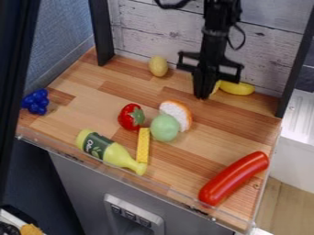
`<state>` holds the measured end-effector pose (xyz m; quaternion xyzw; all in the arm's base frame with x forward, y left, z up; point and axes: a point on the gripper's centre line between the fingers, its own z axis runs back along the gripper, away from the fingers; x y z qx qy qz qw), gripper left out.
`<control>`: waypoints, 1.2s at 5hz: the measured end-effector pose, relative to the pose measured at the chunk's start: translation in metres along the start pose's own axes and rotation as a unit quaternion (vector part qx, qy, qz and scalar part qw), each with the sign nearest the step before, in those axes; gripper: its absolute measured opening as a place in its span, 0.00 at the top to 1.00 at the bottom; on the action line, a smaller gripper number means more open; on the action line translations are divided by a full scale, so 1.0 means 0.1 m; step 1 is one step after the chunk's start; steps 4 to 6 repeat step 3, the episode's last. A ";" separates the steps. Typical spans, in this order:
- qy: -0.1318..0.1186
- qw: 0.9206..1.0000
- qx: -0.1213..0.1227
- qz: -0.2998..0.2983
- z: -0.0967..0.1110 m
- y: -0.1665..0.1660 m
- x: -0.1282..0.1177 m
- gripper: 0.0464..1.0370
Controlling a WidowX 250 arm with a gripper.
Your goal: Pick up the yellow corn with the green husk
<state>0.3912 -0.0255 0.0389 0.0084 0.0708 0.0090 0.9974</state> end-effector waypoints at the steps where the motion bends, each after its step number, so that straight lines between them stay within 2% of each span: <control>1: 0.006 0.997 0.001 -0.079 0.35 0.01 -0.03 0.99; 2: 0.025 0.993 0.000 -0.117 0.44 0.02 -0.08 0.99; 3: 0.034 0.995 -0.002 -0.098 0.49 0.01 -0.11 0.99; 6: 0.034 0.995 -0.002 -0.098 0.49 0.01 -0.11 0.99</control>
